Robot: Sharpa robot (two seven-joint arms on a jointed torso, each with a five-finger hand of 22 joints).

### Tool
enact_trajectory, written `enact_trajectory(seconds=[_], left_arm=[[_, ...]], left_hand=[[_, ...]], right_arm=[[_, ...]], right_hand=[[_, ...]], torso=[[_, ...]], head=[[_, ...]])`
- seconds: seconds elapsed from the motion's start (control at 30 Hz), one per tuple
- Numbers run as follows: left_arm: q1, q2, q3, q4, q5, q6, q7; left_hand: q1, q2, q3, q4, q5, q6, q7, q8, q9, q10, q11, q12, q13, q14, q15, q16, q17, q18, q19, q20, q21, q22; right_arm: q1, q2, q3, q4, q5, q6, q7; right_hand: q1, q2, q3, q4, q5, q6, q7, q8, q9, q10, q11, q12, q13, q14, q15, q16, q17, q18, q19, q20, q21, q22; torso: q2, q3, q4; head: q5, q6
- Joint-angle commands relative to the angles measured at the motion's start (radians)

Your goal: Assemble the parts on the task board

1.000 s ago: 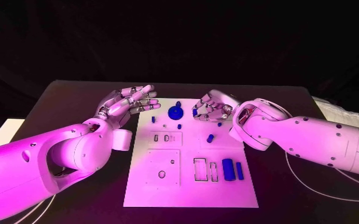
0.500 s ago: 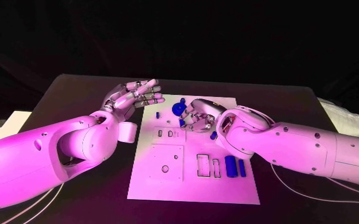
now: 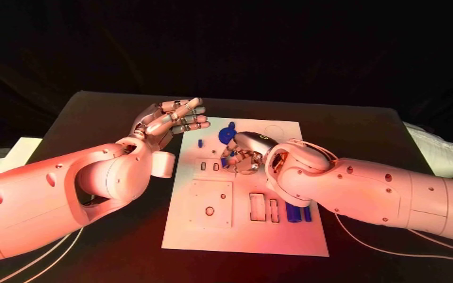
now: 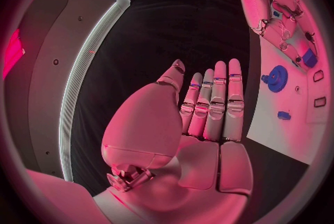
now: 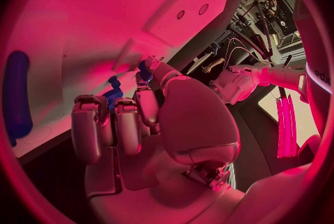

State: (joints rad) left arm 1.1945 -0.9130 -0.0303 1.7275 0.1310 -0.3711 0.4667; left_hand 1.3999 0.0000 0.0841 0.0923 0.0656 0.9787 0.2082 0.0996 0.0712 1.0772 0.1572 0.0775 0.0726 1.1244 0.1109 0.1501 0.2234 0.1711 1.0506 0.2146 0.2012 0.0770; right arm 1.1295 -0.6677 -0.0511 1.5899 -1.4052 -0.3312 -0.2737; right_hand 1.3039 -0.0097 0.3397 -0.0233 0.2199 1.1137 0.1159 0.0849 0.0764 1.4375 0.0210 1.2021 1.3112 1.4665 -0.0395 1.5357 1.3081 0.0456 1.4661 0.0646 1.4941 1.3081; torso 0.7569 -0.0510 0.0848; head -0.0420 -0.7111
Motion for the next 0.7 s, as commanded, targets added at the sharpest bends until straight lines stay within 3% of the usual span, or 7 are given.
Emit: enact_trajectory(seconds=[0.03,0.7], left_arm=[[0.001,0.002,0.001,0.001,0.002,0.022,0.004],[0.001,-0.001,0.001,0.003,0.002,0.022,0.003]], left_hand=[[-0.003,0.009,-0.001,-0.006,-0.006,0.005,-0.001,-0.006,-0.001,0.007,-0.001,-0.007,0.000,0.006,-0.002,-0.004,0.001,0.012,0.006,0.002,-0.006,-0.001],[-0.002,0.010,-0.001,-0.008,-0.006,0.005,-0.001,-0.006,-0.001,0.007,-0.001,-0.007,0.000,0.007,-0.002,-0.005,0.001,0.012,0.007,0.001,-0.007,-0.001]], right_arm=[[-0.002,0.005,-0.001,-0.005,-0.034,0.028,-0.018],[-0.007,0.011,-0.002,-0.010,-0.044,0.070,-0.033]], right_hand=[[-0.012,-0.002,0.008,0.001,0.000,0.020,-0.011,0.002,0.013,-0.007,-0.001,-0.006,0.041,0.086,-0.010,-0.005,0.177,-0.009,0.020,-0.006,0.000,0.091],[-0.033,-0.020,0.006,-0.001,-0.007,0.010,-0.007,-0.008,0.012,-0.014,0.002,-0.022,0.034,0.086,-0.008,-0.007,0.173,-0.008,0.018,-0.005,-0.003,0.087]], torso=[[0.000,0.0006,-0.0005],[0.000,0.0007,-0.0009]], head=[[0.001,-0.002],[0.001,-0.010]])
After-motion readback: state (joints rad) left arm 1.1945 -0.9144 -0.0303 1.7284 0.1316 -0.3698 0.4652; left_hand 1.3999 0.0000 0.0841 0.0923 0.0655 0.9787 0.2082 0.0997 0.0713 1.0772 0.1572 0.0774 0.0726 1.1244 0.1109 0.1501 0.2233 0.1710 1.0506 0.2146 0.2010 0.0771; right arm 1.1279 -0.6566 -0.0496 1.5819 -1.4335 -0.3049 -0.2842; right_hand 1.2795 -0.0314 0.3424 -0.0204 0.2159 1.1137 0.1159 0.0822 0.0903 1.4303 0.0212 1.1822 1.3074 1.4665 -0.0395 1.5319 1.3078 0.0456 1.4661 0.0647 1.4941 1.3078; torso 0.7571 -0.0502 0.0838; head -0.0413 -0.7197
